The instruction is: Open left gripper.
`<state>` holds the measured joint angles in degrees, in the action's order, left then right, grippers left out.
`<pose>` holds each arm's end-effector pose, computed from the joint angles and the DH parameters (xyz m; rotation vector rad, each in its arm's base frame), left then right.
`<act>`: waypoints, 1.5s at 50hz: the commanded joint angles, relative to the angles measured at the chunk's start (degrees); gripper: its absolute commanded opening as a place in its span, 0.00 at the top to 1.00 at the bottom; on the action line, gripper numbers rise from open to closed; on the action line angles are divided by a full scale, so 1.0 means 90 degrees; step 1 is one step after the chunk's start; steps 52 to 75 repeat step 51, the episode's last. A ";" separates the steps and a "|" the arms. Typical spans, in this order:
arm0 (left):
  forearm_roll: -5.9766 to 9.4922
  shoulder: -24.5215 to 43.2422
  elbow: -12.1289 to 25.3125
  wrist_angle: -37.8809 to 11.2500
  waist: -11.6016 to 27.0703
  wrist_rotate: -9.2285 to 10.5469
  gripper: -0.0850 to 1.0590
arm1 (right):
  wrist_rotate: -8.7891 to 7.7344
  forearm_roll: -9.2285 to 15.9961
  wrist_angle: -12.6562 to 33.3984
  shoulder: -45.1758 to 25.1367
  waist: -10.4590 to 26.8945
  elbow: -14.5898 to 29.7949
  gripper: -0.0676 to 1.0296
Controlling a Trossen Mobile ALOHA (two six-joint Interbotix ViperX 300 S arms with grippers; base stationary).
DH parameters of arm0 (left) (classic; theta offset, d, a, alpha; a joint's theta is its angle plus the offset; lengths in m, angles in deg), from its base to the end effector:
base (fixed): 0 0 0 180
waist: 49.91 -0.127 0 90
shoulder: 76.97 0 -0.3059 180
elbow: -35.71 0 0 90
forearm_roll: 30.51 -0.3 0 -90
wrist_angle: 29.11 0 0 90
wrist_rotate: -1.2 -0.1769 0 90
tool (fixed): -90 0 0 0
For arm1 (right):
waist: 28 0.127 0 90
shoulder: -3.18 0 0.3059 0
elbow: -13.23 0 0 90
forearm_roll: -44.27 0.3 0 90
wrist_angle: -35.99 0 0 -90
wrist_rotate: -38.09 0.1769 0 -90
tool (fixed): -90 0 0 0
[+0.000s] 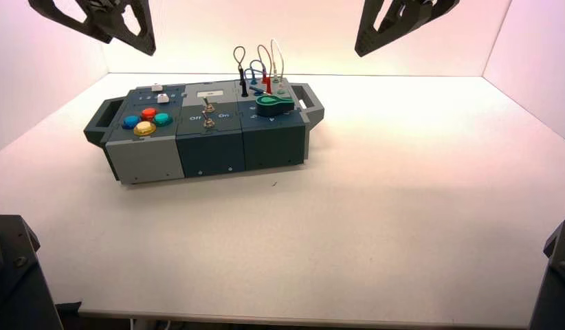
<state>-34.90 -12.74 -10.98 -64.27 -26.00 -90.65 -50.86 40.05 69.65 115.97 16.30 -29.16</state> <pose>0.2281 -0.0926 0.1488 0.3113 0.9414 -0.3888 0.1983 0.1834 0.1669 -0.4138 0.8571 0.6977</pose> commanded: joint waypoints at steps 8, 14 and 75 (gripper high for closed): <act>0.0000 0.0029 0.0098 0.0049 0.0039 0.0029 0.03 | 0.0020 0.0000 -0.0029 0.0059 -0.0020 0.0088 0.41; 0.0010 0.0049 0.0098 0.0049 0.0039 0.0029 0.04 | 0.0010 0.0000 -0.0029 0.0049 -0.0020 0.0078 0.41; 0.0010 0.0176 0.0068 0.0029 0.0127 0.0029 0.04 | 0.0020 0.0000 -0.0039 0.0049 -0.0020 0.0049 0.41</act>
